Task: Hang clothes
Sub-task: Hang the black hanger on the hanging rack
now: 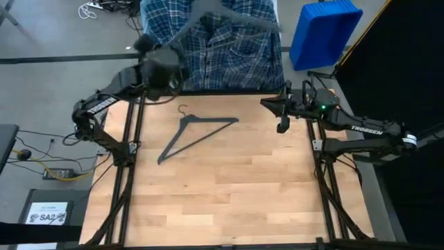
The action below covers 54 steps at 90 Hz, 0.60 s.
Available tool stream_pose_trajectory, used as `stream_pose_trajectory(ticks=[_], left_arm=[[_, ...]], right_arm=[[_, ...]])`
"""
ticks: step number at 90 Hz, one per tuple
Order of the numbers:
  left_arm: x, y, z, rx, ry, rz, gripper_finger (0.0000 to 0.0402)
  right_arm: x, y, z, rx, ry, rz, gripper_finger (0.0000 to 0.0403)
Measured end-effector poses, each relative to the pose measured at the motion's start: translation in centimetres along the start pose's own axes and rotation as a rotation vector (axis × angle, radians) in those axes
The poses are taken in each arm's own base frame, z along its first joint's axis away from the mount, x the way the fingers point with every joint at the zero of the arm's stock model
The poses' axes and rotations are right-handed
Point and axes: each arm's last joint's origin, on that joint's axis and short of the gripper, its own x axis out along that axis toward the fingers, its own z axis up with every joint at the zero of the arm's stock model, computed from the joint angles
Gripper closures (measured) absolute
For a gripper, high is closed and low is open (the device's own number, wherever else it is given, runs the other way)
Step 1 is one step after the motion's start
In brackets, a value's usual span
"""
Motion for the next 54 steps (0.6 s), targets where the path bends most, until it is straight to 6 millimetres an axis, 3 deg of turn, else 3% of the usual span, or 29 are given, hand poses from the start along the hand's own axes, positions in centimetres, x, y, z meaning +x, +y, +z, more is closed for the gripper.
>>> stream_pose_trajectory(ticks=[10, 18, 38, 54], left_arm=[[-0.2, -0.3, 1.5, 0.070, -0.227, -0.151, 0.0337], [0.1, -0.6, 2.3, 0.090, -0.300, -0.134, 0.0337], [2.7, 1.5, 1.3, 0.256, -0.139, 0.096, 0.0337], [4.7, 3.8, 0.7, 0.276, -0.089, 0.216, 0.0337]], right_arm=[[0.0, 0.0, 0.3, -0.019, -0.028, -0.002, 0.0402], [0.0, 0.0, 0.3, -0.020, -0.028, -0.002, 0.0398], [0.0, -0.1, 0.3, -0.041, -0.032, -0.005, 0.0396], [0.0, -0.1, 0.3, -0.055, -0.031, -0.005, 0.0401]])
